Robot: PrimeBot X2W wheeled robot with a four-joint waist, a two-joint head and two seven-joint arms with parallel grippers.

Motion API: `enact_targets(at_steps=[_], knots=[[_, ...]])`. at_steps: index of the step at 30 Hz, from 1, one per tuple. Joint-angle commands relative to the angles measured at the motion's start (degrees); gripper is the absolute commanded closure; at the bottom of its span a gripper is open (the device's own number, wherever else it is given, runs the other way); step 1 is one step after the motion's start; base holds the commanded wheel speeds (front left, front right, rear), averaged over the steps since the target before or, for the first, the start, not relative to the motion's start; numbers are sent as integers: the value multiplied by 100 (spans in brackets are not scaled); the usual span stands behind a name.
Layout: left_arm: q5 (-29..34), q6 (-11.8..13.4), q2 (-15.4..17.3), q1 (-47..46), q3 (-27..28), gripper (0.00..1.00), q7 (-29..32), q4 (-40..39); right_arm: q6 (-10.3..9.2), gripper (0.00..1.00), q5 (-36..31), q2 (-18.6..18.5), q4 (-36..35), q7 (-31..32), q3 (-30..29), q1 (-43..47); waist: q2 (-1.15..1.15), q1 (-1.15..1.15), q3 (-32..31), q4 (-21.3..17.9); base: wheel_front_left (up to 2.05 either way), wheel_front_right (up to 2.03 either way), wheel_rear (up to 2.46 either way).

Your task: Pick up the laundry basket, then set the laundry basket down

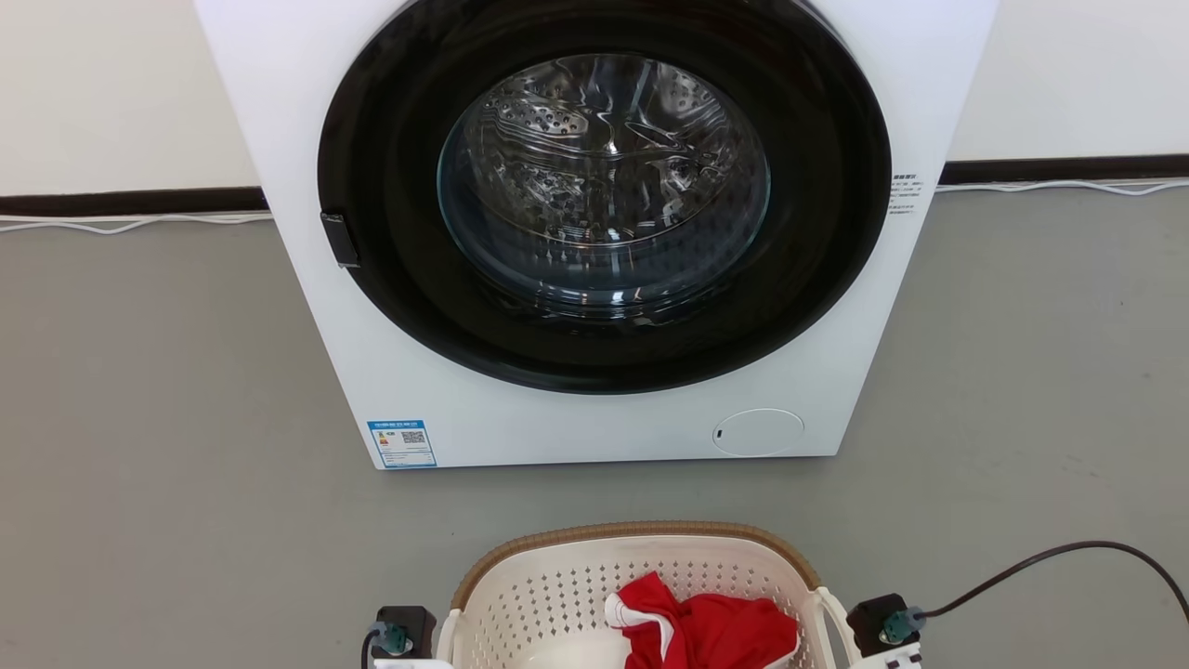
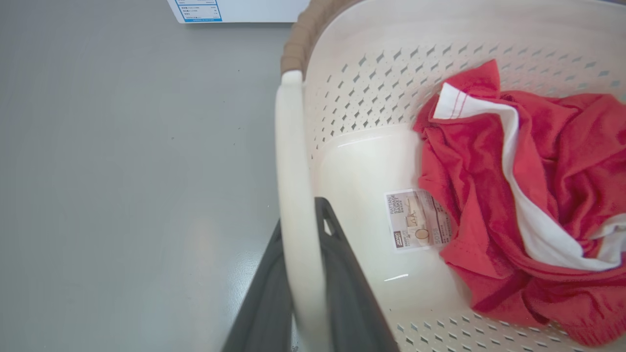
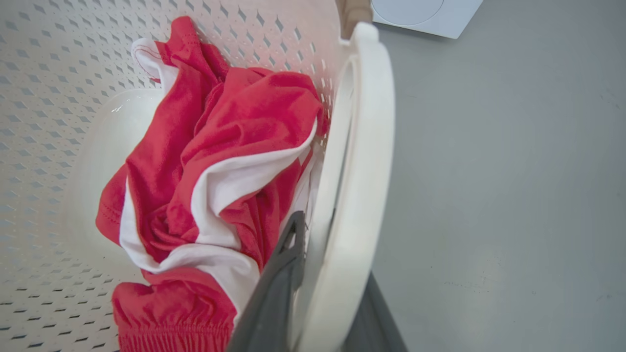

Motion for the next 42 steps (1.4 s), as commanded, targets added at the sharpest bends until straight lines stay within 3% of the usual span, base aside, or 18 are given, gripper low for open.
enact_targets(at_steps=[1, 42], knots=[[-23, -8, -75, -169, 61, 100, -77, -166, 96, 100, -36, 173, -218, -12, 178, -42, 0, 0, 2, -1, 0, 0, 0], [-571, -27, -75, -467, -432, 100, -289, 5, 96, 100, -99, 173, -453, 17, 88, -41, 0, 0, 328, -27, 0, 0, 0]])
